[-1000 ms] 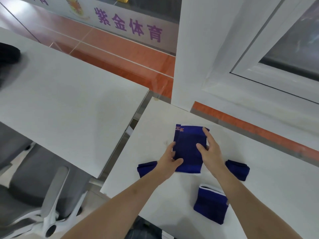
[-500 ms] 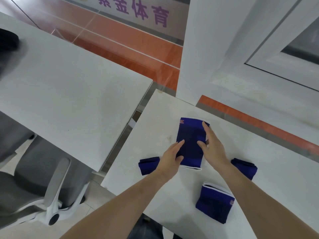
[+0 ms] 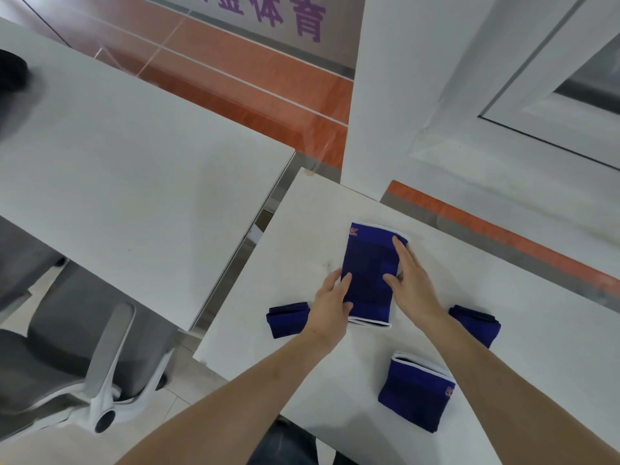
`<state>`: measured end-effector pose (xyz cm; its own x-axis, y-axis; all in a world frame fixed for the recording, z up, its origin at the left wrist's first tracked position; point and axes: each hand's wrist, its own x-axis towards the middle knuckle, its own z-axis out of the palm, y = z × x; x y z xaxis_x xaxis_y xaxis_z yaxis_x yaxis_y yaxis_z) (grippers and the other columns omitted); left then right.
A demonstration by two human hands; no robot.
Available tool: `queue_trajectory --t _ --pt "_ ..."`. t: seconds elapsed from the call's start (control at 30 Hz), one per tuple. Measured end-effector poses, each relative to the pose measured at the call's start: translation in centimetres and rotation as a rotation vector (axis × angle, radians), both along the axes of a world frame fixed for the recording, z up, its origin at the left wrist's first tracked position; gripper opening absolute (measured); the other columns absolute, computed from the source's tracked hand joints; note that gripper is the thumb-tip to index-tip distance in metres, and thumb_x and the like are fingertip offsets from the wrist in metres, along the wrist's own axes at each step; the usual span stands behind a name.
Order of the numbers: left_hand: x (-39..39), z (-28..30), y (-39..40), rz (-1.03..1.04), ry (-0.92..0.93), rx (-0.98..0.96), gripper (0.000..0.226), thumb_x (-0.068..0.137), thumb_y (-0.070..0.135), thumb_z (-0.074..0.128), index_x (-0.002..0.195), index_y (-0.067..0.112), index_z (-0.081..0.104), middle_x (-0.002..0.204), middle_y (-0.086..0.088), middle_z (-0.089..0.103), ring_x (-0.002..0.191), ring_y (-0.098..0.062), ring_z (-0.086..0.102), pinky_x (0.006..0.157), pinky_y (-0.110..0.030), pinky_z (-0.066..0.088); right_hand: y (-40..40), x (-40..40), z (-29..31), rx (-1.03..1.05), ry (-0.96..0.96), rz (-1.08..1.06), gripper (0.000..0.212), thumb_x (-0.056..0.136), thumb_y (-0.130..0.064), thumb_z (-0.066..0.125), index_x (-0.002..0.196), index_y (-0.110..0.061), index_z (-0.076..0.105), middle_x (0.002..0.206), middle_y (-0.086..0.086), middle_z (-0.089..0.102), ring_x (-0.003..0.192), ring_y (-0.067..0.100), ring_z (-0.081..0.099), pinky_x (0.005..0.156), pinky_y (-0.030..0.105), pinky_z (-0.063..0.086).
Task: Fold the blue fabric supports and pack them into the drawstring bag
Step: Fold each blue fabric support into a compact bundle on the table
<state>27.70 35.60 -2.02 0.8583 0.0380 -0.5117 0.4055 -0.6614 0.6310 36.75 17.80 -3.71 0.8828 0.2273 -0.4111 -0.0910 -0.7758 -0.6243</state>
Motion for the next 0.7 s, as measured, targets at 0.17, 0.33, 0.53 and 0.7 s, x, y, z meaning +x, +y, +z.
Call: queue_trajectory --t 0.17,0.33,0.53,0.7 --pt "-0.5 0.3 0.0 0.036 -0.011 -0.062 0.059 0.106 0.007 0.047 0.161 0.02 0.028 0.167 0.006 0.018 0.151 -0.012 0.027 0.119 -0.031 0.037 -0.5 -0.4 0.2 0.02 0.008 -0.014 0.077 0.102 -0.015 0.061 0.162 -0.032 0.017 0.169 -0.003 0.023 0.125 0.03 0.059 0.104 0.044 0.054" --pt "-0.8 0.0 -0.2 0.033 0.0 -0.071 0.059 0.106 0.005 0.047 0.161 0.017 0.028 0.167 0.005 0.019 0.151 -0.012 0.027 0.119 -0.031 0.037 -0.7 -0.5 0.0 0.017 0.029 0.001 0.078 0.102 -0.017 0.062 0.162 -0.036 0.015 0.169 -0.004 0.021 0.128 0.027 0.058 0.104 0.044 0.054" --pt "-0.6 -0.6 -0.1 -0.008 0.028 0.001 0.06 0.106 0.007 0.049 0.16 0.015 0.027 0.167 0.002 0.019 0.15 -0.015 0.029 0.118 -0.03 0.038 -0.2 -0.4 0.0 -0.034 0.048 0.047 0.078 0.103 -0.016 0.059 0.163 -0.035 0.012 0.171 -0.003 0.017 0.118 0.026 0.061 0.098 0.035 0.053" --pt "-0.8 -1.4 -0.1 -0.223 -0.045 0.266 0.063 0.102 0.008 0.057 0.157 0.013 0.027 0.16 -0.006 0.02 0.134 -0.026 0.039 0.106 -0.036 0.05 0.1 -0.3 0.0 -0.199 0.004 0.131 0.075 0.104 -0.027 0.058 0.163 -0.035 0.013 0.172 -0.004 -0.013 0.146 0.026 0.038 0.105 0.037 0.047"
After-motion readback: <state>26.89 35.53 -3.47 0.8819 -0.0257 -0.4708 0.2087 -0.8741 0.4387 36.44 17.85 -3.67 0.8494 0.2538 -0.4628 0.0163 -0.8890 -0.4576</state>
